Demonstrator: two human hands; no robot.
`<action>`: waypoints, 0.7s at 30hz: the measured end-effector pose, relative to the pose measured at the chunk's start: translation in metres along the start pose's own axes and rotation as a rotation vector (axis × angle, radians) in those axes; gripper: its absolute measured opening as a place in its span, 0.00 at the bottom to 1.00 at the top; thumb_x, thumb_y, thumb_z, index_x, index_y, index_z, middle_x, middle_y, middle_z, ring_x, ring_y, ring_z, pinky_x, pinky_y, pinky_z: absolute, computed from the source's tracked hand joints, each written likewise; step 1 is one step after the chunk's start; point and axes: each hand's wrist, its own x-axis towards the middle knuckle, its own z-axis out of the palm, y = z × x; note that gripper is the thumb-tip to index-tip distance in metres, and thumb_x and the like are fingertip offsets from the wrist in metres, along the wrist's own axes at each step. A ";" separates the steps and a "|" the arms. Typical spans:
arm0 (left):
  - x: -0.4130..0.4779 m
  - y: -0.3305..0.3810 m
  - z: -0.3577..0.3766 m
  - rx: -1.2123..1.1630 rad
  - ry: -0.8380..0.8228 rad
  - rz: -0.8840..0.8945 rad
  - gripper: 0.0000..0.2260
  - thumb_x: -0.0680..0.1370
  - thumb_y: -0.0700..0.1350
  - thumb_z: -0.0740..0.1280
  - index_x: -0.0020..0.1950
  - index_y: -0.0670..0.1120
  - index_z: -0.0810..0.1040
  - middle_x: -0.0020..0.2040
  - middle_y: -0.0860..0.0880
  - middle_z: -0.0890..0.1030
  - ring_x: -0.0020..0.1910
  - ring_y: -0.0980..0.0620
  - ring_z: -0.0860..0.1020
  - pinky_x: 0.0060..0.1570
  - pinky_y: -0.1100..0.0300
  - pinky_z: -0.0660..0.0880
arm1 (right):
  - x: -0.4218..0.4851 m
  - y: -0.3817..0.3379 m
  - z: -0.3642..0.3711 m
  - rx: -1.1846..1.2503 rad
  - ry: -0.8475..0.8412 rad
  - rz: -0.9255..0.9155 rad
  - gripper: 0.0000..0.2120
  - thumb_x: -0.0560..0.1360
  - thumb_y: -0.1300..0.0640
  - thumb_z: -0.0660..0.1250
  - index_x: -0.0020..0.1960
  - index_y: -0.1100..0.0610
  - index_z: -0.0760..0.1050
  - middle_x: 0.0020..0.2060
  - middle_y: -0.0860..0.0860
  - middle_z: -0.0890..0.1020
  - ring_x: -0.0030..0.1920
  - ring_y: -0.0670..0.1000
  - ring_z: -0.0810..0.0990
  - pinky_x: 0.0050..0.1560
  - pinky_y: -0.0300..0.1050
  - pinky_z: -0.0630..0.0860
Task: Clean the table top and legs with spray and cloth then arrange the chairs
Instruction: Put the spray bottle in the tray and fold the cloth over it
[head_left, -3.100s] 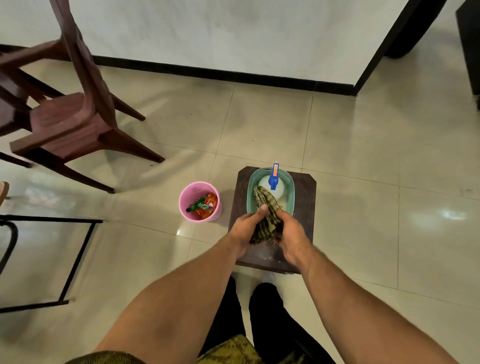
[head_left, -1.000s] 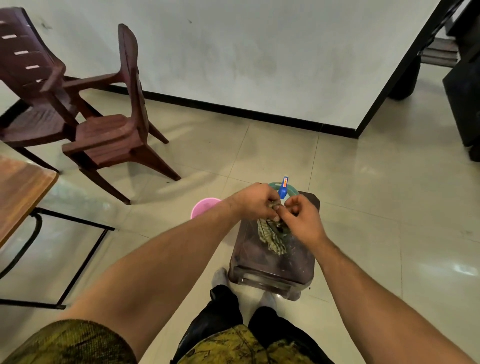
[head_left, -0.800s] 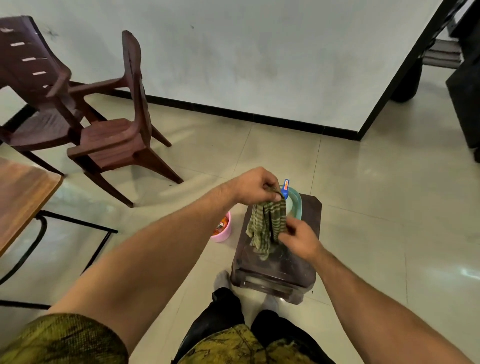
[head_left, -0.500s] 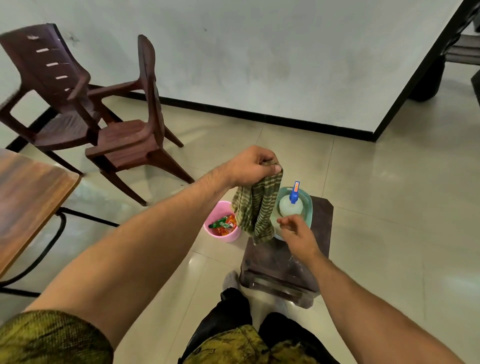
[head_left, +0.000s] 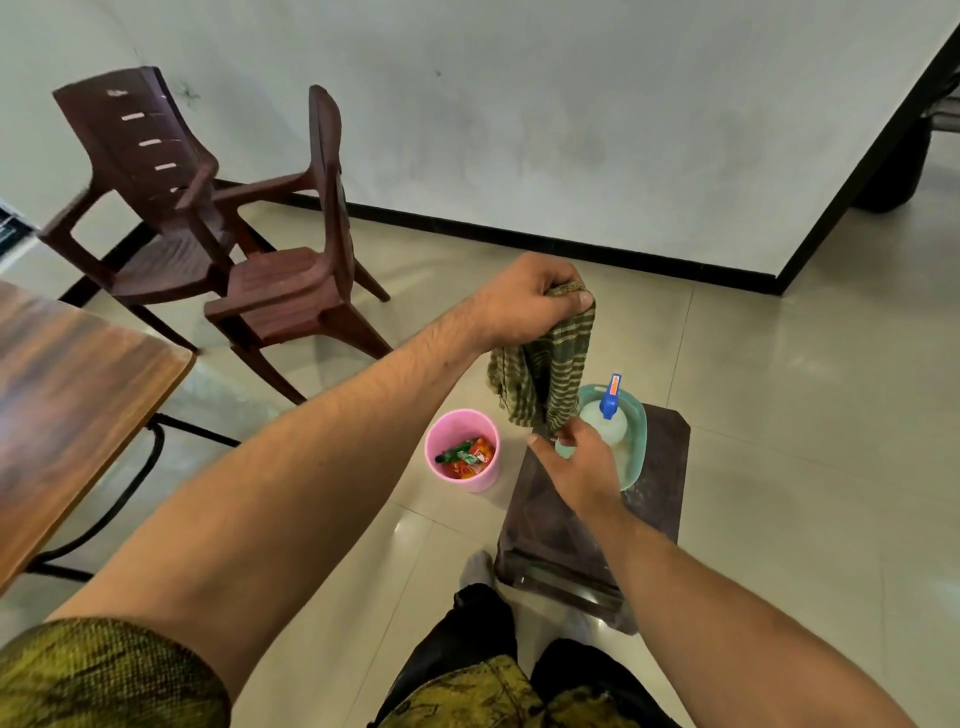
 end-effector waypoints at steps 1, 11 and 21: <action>0.001 -0.001 0.001 -0.007 -0.007 -0.003 0.07 0.82 0.46 0.67 0.49 0.44 0.81 0.42 0.48 0.84 0.40 0.55 0.81 0.43 0.61 0.77 | 0.001 0.003 0.000 -0.005 0.007 0.009 0.11 0.75 0.46 0.72 0.53 0.48 0.74 0.46 0.43 0.79 0.47 0.45 0.77 0.48 0.41 0.75; 0.001 -0.013 -0.002 -0.037 0.045 -0.032 0.11 0.82 0.47 0.67 0.53 0.39 0.82 0.47 0.42 0.85 0.42 0.51 0.83 0.45 0.58 0.80 | -0.005 0.043 -0.031 0.236 0.121 0.249 0.05 0.76 0.61 0.66 0.42 0.57 0.79 0.37 0.51 0.82 0.40 0.49 0.78 0.41 0.44 0.75; 0.001 -0.075 0.009 -0.160 0.243 -0.286 0.15 0.83 0.49 0.65 0.52 0.36 0.80 0.38 0.48 0.79 0.37 0.52 0.79 0.38 0.58 0.77 | 0.009 0.052 -0.086 0.218 0.296 0.390 0.04 0.75 0.61 0.68 0.42 0.56 0.80 0.38 0.52 0.83 0.43 0.55 0.82 0.49 0.49 0.79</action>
